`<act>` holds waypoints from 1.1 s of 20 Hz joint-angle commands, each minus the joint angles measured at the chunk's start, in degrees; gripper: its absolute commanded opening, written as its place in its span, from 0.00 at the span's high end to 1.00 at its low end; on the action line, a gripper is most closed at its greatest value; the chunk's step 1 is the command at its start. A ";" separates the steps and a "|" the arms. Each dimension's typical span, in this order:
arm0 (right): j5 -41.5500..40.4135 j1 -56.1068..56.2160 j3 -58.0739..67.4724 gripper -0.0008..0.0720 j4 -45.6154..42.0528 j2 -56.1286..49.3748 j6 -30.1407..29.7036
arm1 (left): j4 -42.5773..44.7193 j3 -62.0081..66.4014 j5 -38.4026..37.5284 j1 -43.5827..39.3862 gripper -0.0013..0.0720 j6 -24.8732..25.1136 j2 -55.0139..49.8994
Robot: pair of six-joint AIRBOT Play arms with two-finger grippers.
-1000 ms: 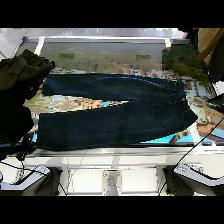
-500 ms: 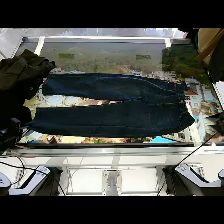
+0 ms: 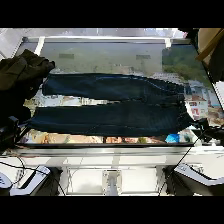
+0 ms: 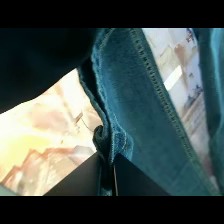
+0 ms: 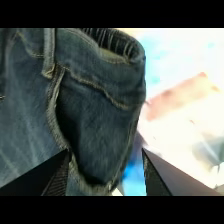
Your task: Fold the clothes and pants, and hang the long-sleeved shirts on hangers.
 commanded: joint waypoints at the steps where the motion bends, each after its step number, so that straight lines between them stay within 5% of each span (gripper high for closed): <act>1: -5.90 4.87 -0.37 0.31 0.55 -3.93 0.02 | 3.61 0.04 0.28 0.00 0.96 -0.46 0.07; 5: -8.50 5.51 -0.35 0.38 2.45 -5.01 1.75 | 3.65 0.07 0.31 0.00 0.96 -0.57 0.04; 6: -8.35 5.51 -0.35 0.51 2.45 -4.96 1.75 | 3.63 0.07 0.31 0.00 0.96 -0.59 0.04; 8: -7.41 5.49 0.11 0.94 2.40 -4.37 1.68 | 3.78 0.37 0.55 0.00 0.96 -0.59 0.07; 17: 22.51 -7.78 12.90 0.93 -13.70 17.44 1.05 | 15.37 15.89 -13.79 0.00 0.96 -0.59 4.13; 20: 20.87 -9.42 14.58 0.94 -9.90 25.00 3.04 | 13.81 19.17 -10.64 -2.99 0.97 -1.38 6.45; 22: 19.10 -6.10 14.62 0.94 -7.23 24.68 4.57 | 13.97 22.03 -1.42 -9.55 0.97 -6.01 5.25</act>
